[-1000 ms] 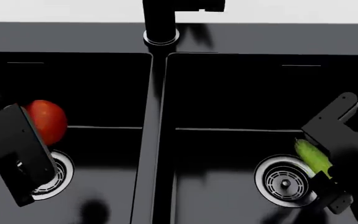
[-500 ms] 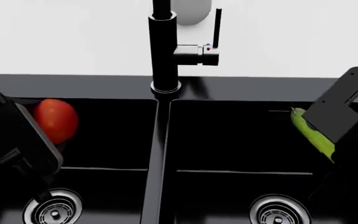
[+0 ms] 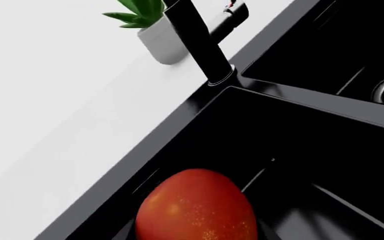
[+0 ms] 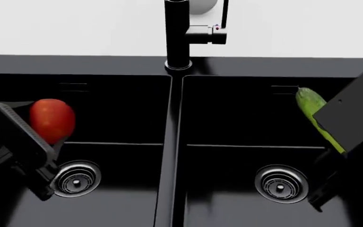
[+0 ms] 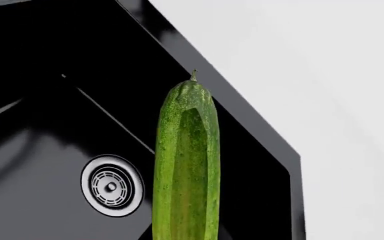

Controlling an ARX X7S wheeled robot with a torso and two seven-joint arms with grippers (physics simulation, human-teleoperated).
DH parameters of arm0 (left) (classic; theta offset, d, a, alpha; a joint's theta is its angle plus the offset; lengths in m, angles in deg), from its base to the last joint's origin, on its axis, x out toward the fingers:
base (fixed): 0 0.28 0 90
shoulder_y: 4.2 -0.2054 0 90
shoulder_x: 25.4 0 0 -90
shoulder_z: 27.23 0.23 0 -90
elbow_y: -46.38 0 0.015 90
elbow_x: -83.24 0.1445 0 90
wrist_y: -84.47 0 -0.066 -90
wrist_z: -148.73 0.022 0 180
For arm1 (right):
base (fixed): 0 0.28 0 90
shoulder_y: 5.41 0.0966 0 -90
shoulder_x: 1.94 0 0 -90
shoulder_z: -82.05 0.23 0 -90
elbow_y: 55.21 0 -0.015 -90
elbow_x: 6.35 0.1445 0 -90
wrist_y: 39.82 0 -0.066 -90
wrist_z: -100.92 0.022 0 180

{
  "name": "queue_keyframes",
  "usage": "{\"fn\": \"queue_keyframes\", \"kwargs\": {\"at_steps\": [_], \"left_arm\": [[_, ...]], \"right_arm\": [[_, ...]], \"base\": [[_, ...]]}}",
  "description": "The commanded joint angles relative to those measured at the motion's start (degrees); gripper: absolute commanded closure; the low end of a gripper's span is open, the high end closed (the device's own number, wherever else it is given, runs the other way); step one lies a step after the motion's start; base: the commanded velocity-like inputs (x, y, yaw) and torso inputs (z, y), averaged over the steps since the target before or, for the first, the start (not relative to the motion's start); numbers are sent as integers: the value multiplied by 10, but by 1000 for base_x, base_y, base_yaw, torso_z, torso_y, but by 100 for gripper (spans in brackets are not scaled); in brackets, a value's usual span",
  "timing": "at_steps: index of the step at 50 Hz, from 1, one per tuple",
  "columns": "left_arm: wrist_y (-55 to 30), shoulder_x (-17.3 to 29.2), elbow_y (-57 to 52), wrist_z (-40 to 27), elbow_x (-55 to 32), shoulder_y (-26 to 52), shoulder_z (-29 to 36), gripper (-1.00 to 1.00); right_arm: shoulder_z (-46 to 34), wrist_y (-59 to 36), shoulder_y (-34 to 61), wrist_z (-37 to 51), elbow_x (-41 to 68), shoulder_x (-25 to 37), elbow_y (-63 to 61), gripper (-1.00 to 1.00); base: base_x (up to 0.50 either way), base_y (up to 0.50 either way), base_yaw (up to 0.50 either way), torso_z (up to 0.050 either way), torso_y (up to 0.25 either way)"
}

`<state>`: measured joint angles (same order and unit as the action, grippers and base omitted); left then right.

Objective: Pick the vegetables from the sink and place them on the cutting board.

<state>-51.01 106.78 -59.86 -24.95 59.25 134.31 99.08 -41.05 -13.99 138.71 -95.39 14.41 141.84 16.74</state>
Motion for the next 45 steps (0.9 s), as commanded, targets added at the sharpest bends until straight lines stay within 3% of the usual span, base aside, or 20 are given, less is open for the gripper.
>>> {"fn": "queue_keyframes", "kwargs": {"at_steps": [1,9,12,19,45], "left_arm": [[9,-1,-4,-22,-27,-12,-25,100],[23,-17,-5,-40,-48,-14,-61,100],[17,-33,1,-62,-65,-11,-89,100],[27,-36,-14,-83,-28,13,-78,100],[-77,-62,-73,-147,-70,54,-120,100]], "right_arm": [[29,-31,6,18,8,5,-61,100],[43,-51,25,41,4,-15,-61,100],[65,-78,40,76,-4,-39,-56,100],[39,-114,102,92,-24,-65,-60,100],[66,-166,145,105,-17,-76,-97,100]], "base": [[-500,82,0,0,250],[-500,81,0,0,250],[-333,52,0,0,0],[0,0,0,0,0],[0,-493,0,0,0]]}}
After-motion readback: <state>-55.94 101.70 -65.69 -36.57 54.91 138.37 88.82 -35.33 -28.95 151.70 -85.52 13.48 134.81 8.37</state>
